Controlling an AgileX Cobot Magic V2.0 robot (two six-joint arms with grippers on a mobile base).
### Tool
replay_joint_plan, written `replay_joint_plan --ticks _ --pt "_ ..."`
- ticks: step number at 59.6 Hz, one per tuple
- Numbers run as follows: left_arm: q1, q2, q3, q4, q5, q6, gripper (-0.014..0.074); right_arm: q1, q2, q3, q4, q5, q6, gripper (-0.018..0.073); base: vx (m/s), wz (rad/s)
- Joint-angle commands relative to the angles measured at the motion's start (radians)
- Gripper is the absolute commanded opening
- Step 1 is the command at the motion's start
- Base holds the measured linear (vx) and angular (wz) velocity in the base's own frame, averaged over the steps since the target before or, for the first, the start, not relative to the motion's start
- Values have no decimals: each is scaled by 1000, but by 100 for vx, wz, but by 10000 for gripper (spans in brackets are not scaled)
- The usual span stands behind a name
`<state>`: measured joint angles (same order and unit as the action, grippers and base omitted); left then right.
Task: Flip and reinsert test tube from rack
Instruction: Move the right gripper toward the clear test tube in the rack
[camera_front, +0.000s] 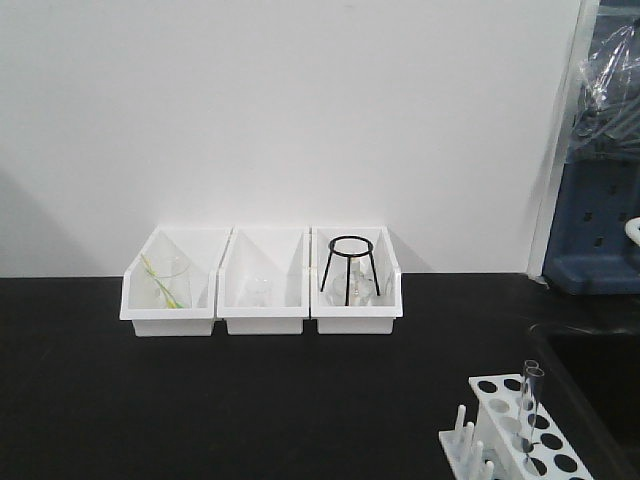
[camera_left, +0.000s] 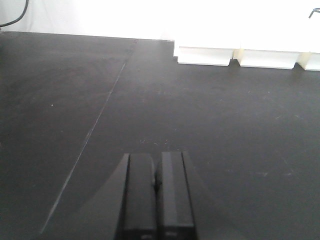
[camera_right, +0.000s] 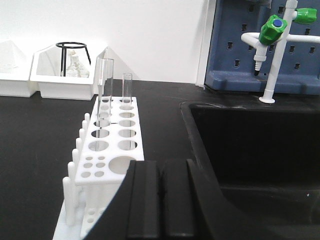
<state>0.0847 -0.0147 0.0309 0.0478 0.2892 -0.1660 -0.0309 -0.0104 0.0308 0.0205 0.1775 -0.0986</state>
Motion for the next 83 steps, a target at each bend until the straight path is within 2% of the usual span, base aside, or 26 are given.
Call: replay_joint_plan --ticks 1,6,11,17,20,27,39,49,59,65,70,83 --pt "-5 -13 1 -4 -86 0 -6 -7 -10 1 -3 -78 -10 -8 0 1" --pt "-5 -13 1 -4 -86 0 -6 -7 -10 1 0 -92 -10 -8 0 0" --pt "-5 -13 1 -4 -86 0 -6 -7 -10 1 48 -151 12 -8 0 0" --pt "-5 -13 1 -4 -86 0 -6 -7 -10 -18 76 -376 21 -8 0 0" --pt "-5 -13 1 -4 -86 0 -6 -7 -10 -63 108 -430 50 -8 0 0" --pt "-5 -13 1 -4 -86 0 -6 -7 56 -251 127 -415 36 -8 0 0" --pt "-5 -13 1 -4 -86 0 -6 -7 483 -582 126 -423 -37 -8 0 0" --pt "-5 -13 1 -4 -86 0 -6 -7 729 -691 117 -400 -37 -8 0 0" --pt "-5 -13 1 -4 -86 0 -6 -7 815 -708 114 -395 -37 21 0 0" --pt "-5 -13 1 -4 -86 0 -6 -7 827 -708 68 -380 -37 83 0 0" --pt "-5 -13 1 -4 -86 0 -6 -7 827 -708 30 -378 -37 173 0 0" --pt "-5 -13 1 -4 -86 0 -6 -7 827 -708 5 -379 -37 551 0 0"
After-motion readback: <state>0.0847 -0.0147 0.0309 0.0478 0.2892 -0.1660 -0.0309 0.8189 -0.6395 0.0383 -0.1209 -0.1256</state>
